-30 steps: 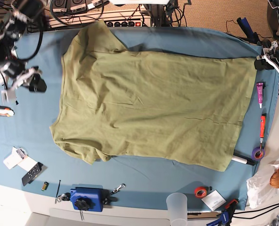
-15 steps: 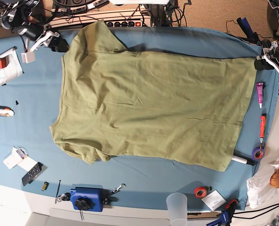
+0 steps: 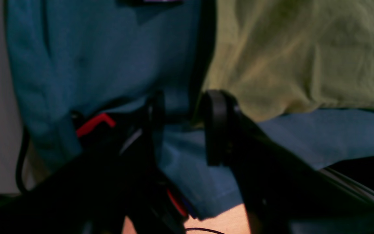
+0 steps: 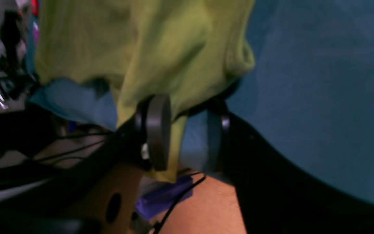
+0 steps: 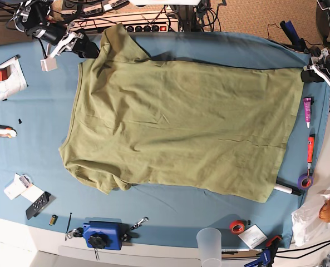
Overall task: Layout the t-shirt on the table in an organized manner, then fold the t-shirt properly
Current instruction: 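Grasp the shirt's shoulder corners with both grippers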
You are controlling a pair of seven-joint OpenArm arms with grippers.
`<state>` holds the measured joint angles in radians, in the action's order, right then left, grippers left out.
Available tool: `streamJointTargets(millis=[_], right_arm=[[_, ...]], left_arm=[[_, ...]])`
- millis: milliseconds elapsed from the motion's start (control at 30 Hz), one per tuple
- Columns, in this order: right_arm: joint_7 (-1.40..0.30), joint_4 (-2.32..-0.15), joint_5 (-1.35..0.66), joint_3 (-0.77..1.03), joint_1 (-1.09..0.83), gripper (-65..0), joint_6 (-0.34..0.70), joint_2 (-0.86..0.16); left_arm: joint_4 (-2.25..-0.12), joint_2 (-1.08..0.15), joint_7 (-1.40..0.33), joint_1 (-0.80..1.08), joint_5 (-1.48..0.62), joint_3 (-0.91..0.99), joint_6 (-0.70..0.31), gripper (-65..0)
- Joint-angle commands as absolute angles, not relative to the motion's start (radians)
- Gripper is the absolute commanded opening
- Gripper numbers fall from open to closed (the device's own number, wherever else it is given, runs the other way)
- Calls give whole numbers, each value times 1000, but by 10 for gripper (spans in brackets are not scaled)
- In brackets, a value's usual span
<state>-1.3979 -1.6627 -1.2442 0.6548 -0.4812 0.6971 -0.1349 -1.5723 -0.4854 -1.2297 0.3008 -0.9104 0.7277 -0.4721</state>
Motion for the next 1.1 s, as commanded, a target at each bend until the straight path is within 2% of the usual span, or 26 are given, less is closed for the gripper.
streamJointTargets(millis=[0, 167, 400, 600, 733, 1067], right_arm=[[-1396, -1675, -1268, 675, -488, -449, 698, -146], [-1396, -1674, -1263, 725, -484, -449, 698, -146], [-1396, -1674, -1243, 646, -498, -449, 698, -141], [-1396, -1676, -1389, 702, -521, -449, 698, -125], [-1396, -1676, -1398, 778, -513, -450, 698, -128], [-1396, -1676, -1484, 774, -552, -448, 698, -128]], left_arm=[[-1585, -510, -1222, 297, -928, 736, -473, -433], [-1585, -510, -1219, 297, -929, 736, -473, -433], [-1585, -510, -1211, 297, -933, 736, -473, -433], [-1585, -510, -1215, 299, -933, 736, -473, -433], [-1585, -510, -1213, 299, -933, 736, -473, -433], [-1585, -510, -1211, 299, -947, 736, -473, -433]])
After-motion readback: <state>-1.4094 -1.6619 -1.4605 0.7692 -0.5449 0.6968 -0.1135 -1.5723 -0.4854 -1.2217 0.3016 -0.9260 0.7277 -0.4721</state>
